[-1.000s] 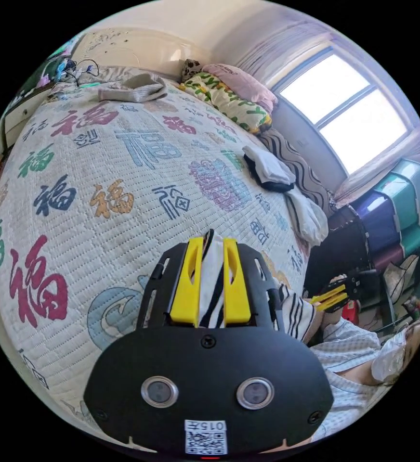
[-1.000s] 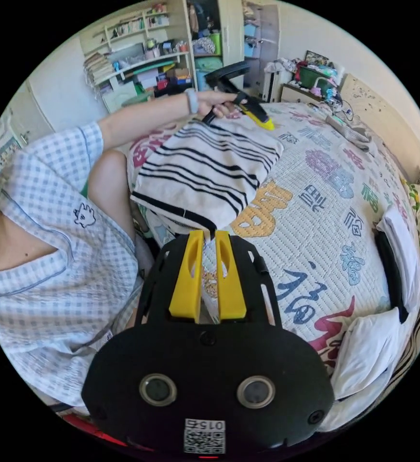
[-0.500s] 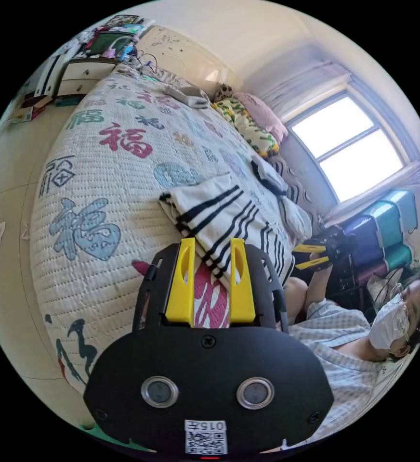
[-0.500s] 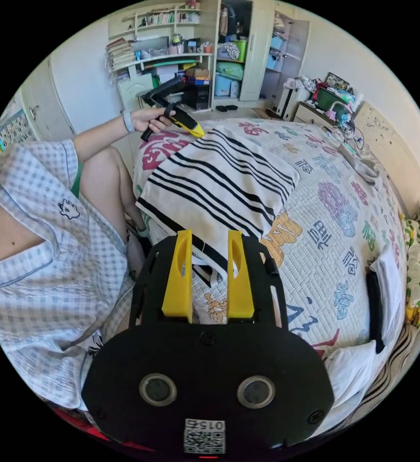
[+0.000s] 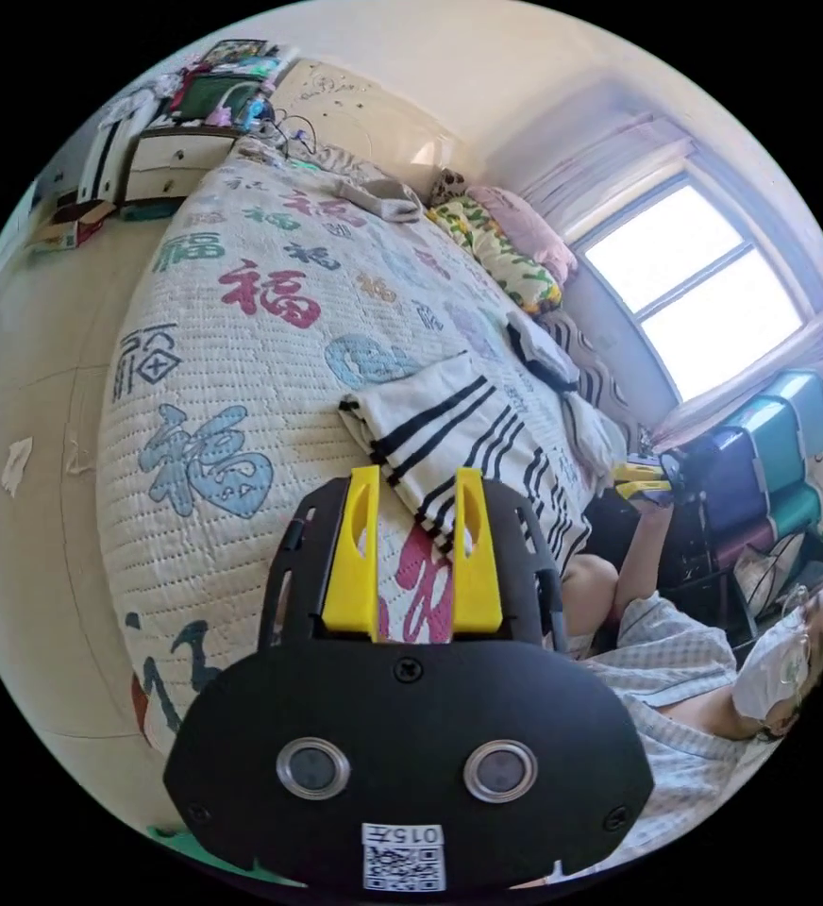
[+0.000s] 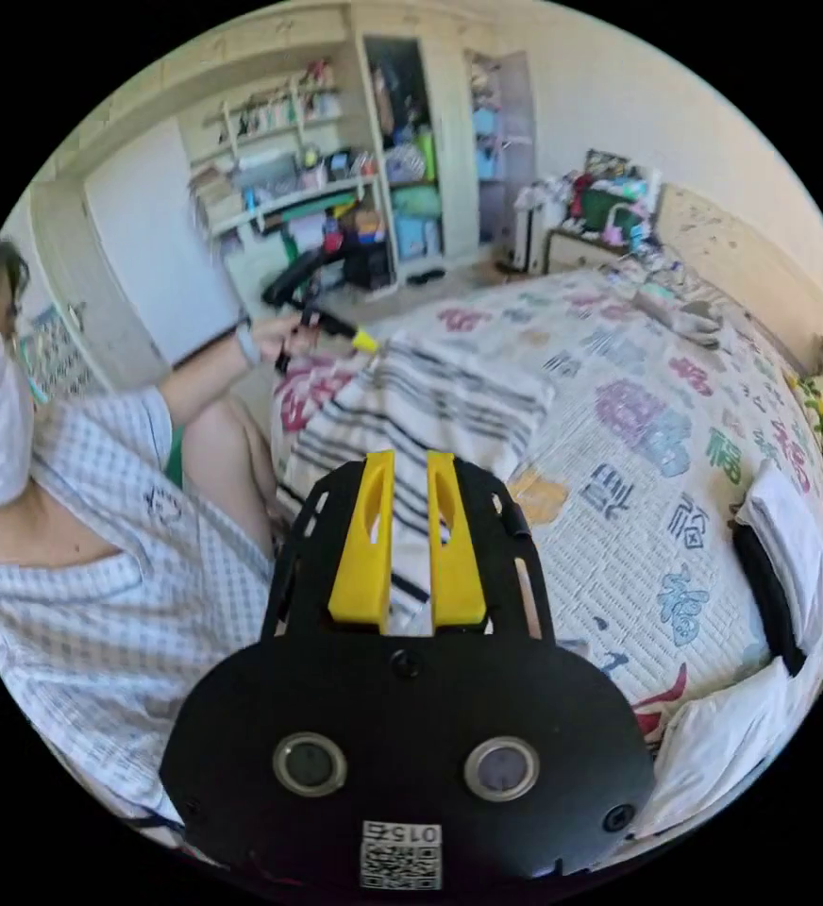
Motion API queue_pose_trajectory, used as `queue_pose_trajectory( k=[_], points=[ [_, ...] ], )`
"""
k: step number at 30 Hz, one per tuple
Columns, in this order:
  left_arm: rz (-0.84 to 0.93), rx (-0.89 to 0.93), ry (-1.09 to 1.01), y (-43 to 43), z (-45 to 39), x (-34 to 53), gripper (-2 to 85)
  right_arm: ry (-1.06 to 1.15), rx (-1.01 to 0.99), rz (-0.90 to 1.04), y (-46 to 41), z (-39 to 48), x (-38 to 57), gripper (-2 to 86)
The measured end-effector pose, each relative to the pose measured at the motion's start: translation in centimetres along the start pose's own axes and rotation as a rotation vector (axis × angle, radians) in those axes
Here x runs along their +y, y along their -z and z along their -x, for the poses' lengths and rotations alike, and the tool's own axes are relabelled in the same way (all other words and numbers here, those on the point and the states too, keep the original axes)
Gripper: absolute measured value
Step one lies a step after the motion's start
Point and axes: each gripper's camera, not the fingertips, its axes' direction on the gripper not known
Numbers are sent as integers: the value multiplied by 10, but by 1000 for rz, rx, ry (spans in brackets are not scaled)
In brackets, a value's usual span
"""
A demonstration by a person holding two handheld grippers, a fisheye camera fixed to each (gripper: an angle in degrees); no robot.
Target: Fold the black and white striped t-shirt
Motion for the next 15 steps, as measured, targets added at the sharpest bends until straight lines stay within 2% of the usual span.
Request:
queue_pose_trajectory(
  k=[1, 4, 8, 15],
  points=[
    [-53, -12, 37, 9, 9, -1, 119, -64, -11, -49, 0, -26, -10, 63],
    [-54, 39, 95, 4, 27, -8, 141, -232, -38, 108, -41, -94, -35, 82],
    [22, 82, 111, -18, 36, -19, 153, -428, -277, 237, -110, -167, -45, 126],
    [88, 131, 98, -28, 47, -29, 120, -516, -446, 212, -156, -211, -65, 98]
  ],
)
